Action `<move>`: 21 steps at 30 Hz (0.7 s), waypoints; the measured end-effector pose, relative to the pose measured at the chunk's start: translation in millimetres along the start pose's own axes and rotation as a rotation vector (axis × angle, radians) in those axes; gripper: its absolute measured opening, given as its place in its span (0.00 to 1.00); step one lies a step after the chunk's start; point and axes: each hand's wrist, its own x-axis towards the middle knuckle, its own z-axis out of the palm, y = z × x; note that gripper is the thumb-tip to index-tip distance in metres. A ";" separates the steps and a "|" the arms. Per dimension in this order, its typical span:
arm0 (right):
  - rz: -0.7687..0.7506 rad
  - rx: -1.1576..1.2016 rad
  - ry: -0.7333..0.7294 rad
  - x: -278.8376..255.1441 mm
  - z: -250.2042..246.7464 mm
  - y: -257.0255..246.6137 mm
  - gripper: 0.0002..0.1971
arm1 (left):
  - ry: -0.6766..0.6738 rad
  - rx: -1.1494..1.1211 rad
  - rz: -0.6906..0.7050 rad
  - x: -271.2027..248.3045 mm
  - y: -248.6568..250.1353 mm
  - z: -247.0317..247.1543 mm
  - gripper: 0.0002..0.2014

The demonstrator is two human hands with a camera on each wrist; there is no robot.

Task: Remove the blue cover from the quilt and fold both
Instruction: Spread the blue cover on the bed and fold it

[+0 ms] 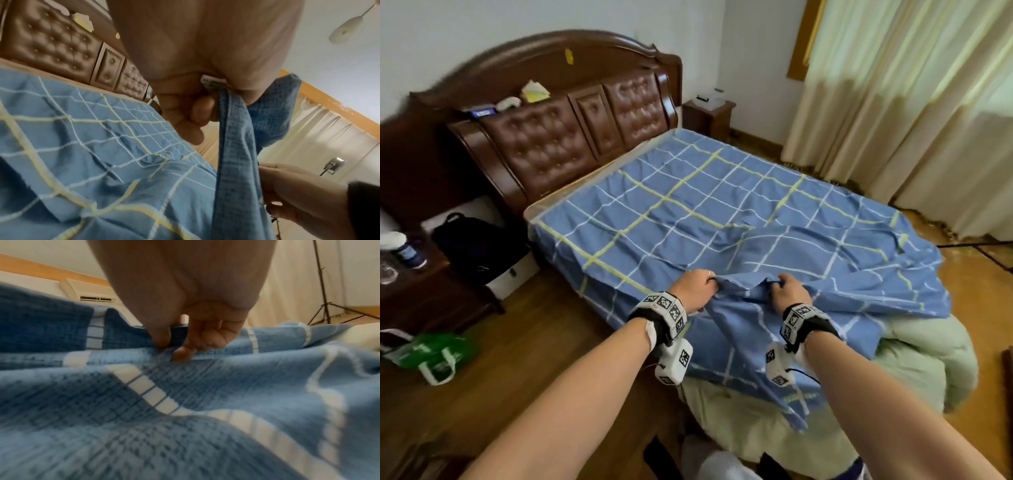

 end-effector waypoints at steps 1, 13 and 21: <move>0.005 -0.017 0.064 11.5 7.8 -16.6 0.14 | 0.005 0.031 -0.019 11.2 -9.1 -10.8 0.12; -0.290 0.435 0.174 167.8 116.8 -250.3 0.14 | 0.132 0.064 -0.347 136.7 -131.0 -184.6 0.13; -0.387 0.362 0.092 223.8 196.2 -371.6 0.12 | 0.184 -0.127 -0.357 191.8 -239.3 -260.4 0.15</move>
